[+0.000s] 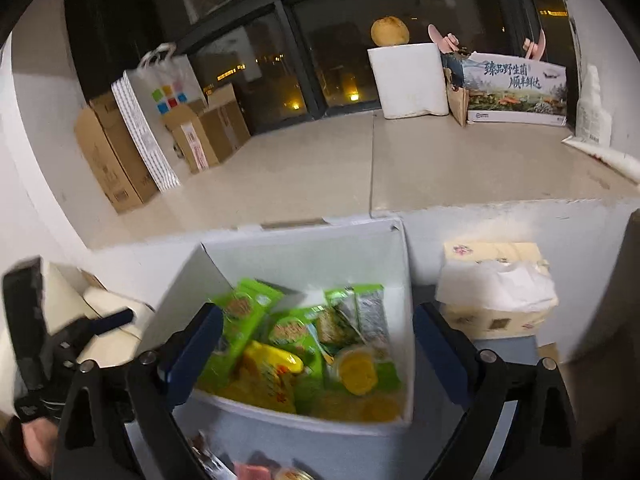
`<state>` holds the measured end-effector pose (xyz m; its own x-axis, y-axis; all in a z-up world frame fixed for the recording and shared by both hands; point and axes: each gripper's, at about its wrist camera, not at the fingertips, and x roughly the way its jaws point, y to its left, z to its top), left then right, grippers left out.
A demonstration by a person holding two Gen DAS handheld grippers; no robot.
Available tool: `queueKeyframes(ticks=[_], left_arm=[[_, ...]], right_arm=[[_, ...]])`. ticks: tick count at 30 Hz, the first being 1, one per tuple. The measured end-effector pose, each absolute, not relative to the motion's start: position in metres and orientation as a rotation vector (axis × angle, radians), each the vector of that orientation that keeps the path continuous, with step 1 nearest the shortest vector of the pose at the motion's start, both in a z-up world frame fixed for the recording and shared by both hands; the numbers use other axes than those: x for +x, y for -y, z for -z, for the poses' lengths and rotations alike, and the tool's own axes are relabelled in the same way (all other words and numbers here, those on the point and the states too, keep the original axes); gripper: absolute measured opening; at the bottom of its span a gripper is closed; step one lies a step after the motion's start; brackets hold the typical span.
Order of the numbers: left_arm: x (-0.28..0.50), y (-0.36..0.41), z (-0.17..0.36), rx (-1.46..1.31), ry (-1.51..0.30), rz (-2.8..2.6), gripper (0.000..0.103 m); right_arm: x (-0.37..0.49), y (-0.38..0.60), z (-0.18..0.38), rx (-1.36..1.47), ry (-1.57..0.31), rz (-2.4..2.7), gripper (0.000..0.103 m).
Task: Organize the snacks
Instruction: 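Grasp the green seaweed packet with the left gripper while the right carries the yellow cup to the box, then release the seaweed packet and yellow cup into the white box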
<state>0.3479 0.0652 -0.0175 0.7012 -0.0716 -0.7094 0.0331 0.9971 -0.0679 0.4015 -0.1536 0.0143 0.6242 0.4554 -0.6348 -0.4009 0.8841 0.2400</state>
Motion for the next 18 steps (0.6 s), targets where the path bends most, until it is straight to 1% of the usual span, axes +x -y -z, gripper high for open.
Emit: queueKeyframes(ticks=[1,5,8,12,16,18], left_arm=[[0.341,-0.064,0.017,-0.046,-0.792,0.068,0.103],[0.300,-0.065,0.011,-0.044,-0.717,0.090,0.103],[0.268,-0.065,0.014,-0.060,-0.701,0.117,0.103],[0.223,-0.067,0.023,-0.132,-0.697,0.112,0.103],[0.188,-0.063,0.039,-0.154,-0.726,0.118,0.103],[0.177,-0.059,0.045,-0.146,-0.729,0.116,0.103]], right_arm=[[0.395,0.154,-0.013,0.054,-0.756,-0.488,0.103],[0.362,0.156,-0.010,-0.009,-0.727,-0.499,0.103],[0.335,0.155,-0.004,-0.052,-0.710,-0.506,0.103],[0.302,0.156,0.016,-0.040,-0.742,-0.549,0.103],[0.277,0.167,0.051,0.069,-0.811,-0.548,0.103],[0.268,0.172,0.068,0.103,-0.816,-0.534,0.103]])
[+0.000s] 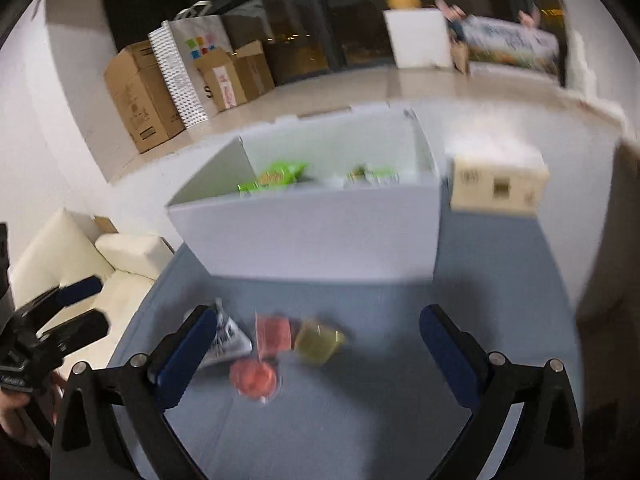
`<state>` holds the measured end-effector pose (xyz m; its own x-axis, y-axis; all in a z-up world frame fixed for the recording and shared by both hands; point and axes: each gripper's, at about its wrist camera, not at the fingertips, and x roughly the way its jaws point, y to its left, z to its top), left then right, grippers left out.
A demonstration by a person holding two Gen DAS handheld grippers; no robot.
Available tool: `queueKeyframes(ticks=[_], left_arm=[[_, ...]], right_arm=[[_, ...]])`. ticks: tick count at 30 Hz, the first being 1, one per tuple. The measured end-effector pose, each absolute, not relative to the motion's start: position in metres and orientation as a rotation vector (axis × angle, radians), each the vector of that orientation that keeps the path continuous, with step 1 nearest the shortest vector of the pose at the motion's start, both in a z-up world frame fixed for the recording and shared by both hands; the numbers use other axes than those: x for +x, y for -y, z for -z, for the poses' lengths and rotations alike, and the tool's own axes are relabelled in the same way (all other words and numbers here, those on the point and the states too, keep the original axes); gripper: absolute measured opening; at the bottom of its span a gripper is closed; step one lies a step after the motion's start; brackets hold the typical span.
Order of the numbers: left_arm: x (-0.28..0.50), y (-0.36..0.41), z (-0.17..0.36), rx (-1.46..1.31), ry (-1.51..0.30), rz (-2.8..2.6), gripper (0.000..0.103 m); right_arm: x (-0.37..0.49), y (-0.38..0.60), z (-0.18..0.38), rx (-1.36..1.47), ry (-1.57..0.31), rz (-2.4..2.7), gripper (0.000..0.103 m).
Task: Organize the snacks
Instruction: 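Release the seaweed packet and yellow cup into the white box, then grasp the pale green jelly cup with the right gripper while the left grasps a pink cup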
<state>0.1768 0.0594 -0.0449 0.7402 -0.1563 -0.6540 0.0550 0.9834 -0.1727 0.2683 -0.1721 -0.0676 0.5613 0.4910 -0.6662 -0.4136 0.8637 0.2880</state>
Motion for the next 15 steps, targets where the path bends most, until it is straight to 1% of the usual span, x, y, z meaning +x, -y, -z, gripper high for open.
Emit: queueKeyframes(ticks=[3,5,6,7,9,14,15], left_arm=[[0.168,-0.056,0.051,-0.138,-0.744,0.115,0.103],[0.165,-0.055,0.053,-0.151,-0.747,0.120,0.103],[0.165,-0.055,0.054,-0.159,-0.748,0.123,0.103],[0.164,-0.054,0.054,-0.163,-0.749,0.125,0.103],[0.163,-0.052,0.055,-0.163,-0.746,0.124,0.103],[0.165,-0.053,0.060,-0.173,-0.743,0.112,0.103],[0.167,-0.053,0.063,-0.173,-0.751,0.110,0.103]], right_arm=[[0.269,0.175,0.090,0.157,-0.868,-0.506,0.102],[0.272,0.175,0.097,0.194,-0.875,-0.509,0.097],[0.275,0.173,0.100,0.198,-0.882,-0.495,0.090],[0.279,0.170,0.103,0.198,-0.897,-0.488,0.081],[0.291,0.162,0.112,0.207,-0.943,-0.473,0.074],[0.307,0.152,0.129,0.249,-0.981,-0.458,0.073],[0.308,0.148,0.132,0.231,-0.986,-0.455,0.066]])
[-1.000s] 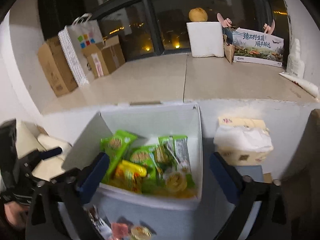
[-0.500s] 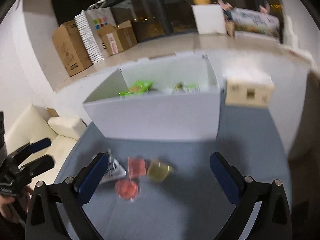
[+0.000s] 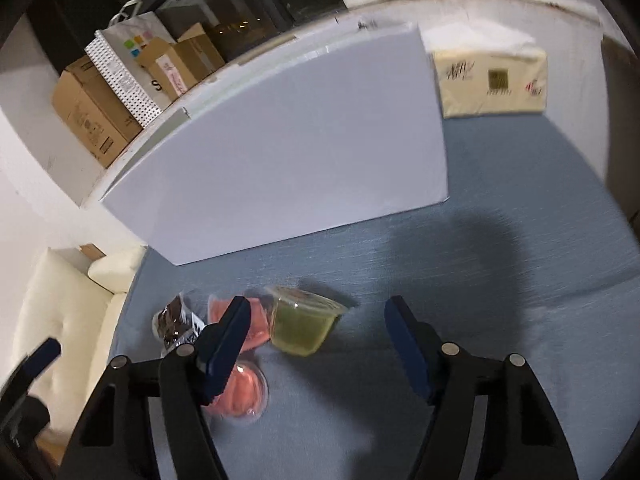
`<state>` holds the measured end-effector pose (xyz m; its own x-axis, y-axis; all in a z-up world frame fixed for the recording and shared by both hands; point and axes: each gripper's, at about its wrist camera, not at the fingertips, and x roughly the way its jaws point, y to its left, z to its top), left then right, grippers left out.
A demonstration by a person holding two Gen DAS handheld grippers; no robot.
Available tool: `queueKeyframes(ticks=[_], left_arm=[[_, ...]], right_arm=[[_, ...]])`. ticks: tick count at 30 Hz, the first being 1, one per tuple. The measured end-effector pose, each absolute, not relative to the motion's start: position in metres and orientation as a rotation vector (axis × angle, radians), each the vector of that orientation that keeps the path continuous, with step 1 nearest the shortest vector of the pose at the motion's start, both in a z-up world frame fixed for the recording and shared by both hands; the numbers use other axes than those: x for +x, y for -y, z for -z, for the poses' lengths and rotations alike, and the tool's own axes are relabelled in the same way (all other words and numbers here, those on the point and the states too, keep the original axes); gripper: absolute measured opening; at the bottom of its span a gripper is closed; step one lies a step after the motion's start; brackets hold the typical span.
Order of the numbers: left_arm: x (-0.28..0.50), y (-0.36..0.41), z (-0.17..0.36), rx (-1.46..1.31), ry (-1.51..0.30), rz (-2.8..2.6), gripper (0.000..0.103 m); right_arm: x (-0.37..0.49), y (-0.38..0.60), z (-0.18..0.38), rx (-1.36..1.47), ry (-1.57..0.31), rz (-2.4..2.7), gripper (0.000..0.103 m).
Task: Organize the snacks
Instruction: 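Grasp the pale green jelly cup with the right gripper while the left grasps a pink cup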
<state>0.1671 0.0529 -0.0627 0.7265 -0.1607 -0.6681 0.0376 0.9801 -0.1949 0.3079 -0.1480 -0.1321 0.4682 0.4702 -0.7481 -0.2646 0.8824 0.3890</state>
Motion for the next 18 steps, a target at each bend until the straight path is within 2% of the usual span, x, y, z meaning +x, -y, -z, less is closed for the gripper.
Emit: queueKeyframes(ticks=[3,9,18], left_arm=[[0.173,-0.053,0.071,-0.171,-0.771,0.101,0.103],[0.190,-0.046,0.087,-0.140,-0.817,0.098,0.103],[0.242,-0.002,0.097,-0.024,-0.866,0.139,0.103]], right_arm=[[0.307,0.134,0.135,0.150,-0.975,-0.466,0.049],[0.304,0.140,0.131,0.156,-0.945,-0.492,0.049],[0.273,0.181,0.087,0.174,-0.851,-0.508,0.049]])
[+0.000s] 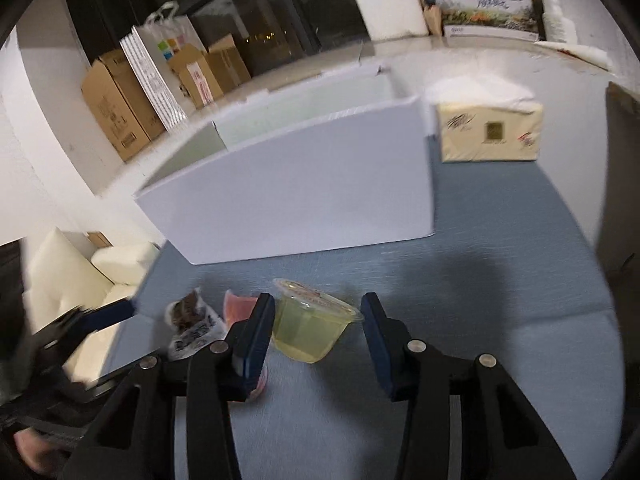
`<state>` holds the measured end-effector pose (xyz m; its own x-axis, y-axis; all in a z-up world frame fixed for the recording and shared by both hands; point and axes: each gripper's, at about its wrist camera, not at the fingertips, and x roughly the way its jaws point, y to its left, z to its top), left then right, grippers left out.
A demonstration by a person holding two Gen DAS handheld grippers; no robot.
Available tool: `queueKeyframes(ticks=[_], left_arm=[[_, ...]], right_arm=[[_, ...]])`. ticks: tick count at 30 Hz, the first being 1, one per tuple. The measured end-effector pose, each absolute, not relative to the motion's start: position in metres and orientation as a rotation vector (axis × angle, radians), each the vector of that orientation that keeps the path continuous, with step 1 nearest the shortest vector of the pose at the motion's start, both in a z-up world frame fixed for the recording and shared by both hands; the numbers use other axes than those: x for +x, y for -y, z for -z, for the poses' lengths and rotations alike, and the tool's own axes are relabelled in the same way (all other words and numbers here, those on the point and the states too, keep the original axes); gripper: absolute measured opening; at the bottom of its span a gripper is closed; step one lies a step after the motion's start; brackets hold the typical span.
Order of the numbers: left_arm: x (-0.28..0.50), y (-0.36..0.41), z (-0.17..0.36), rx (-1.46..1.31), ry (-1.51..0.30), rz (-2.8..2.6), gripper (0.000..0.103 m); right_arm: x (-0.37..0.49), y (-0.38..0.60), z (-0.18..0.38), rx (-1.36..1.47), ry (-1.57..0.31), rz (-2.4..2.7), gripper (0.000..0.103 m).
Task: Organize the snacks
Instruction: 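Grasp the pale green jelly cup with the right gripper while the left grasps a pink cup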
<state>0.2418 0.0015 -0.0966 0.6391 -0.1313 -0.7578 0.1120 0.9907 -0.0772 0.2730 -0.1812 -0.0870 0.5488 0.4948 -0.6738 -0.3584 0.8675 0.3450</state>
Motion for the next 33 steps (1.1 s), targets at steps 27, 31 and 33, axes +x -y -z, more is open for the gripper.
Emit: queueKeyframes(ticks=[27,31,33], left_arm=[[0.250,-0.014,0.053,-0.066,-0.784,0.174,0.051],[0.267,-0.037,0.010,-0.091,-0.713,0.146,0.051],[0.284,-0.047,-0.007,-0.090,-0.690,0.127,0.051]], right_arm=[[0.244,0.222,0.048,0.244,-0.756,-0.544,0.049],[0.273,0.201,0.013,0.191,-0.689,-0.563,0.049],[0.291,0.192,0.000,0.188,-0.676,-0.573,0.049]])
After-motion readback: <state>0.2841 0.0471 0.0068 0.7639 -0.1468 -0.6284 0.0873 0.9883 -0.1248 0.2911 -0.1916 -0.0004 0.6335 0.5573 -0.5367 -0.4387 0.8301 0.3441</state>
